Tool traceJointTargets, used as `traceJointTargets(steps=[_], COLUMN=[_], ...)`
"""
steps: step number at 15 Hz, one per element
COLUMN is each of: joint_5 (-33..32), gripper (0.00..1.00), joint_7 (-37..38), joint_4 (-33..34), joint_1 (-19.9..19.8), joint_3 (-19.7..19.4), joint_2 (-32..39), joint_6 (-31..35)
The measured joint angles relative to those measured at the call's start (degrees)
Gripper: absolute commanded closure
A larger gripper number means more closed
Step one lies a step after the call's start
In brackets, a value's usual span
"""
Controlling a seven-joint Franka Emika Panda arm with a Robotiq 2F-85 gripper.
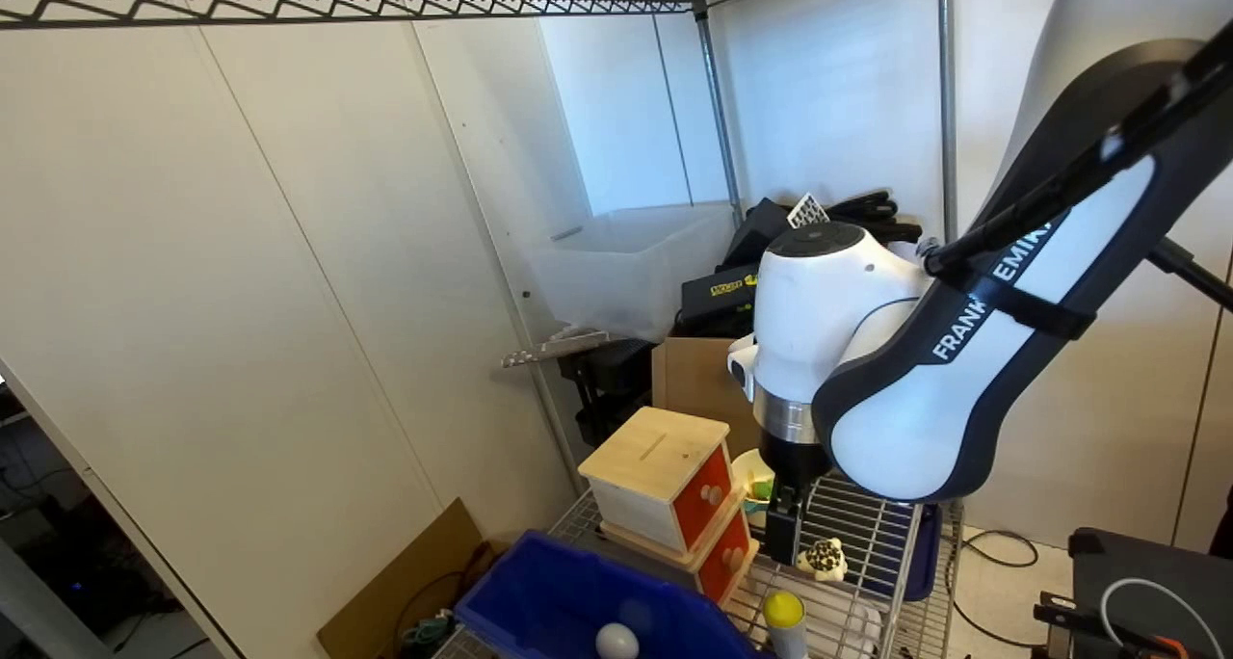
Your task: Open the top drawer
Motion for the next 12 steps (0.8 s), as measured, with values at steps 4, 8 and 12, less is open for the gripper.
traceJointTargets(steps=[4, 8, 12], joint_5=[-0.6, -2.7, -3.0], gripper=[0.00, 0.00, 0.00], joint_7=[-2.2, -2.7, -2.7], joint_4=[-1.2, -2.7, -3.2], joint_1=[-0.3, -0.3, -0.3], joint_3=[0.5, 0.0, -0.3], joint_2=[0.5, 0.8, 0.8], joint_6=[5.9, 11.7, 13.6])
